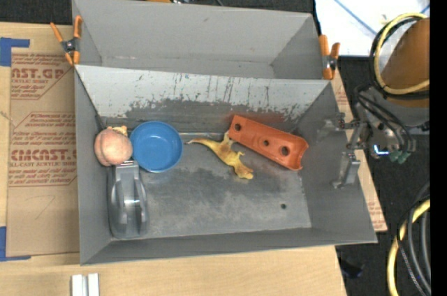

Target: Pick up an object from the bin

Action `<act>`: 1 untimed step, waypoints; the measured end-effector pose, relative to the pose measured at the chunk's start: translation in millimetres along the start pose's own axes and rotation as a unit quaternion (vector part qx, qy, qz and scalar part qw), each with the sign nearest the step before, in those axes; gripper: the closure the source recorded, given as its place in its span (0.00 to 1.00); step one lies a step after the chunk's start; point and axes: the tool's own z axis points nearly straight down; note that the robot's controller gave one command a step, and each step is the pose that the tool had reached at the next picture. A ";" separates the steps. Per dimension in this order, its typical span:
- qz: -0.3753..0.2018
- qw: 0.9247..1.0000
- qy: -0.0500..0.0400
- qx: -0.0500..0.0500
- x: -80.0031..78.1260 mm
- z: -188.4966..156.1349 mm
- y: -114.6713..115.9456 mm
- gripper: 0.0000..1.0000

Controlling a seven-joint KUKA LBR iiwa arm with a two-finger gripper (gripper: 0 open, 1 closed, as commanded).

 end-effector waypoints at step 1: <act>0.012 1.000 -0.005 0.003 1.0 14.7 15.6 0.00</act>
Offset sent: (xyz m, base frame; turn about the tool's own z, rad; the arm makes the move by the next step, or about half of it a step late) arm -0.0210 0.0351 -0.0002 -0.1746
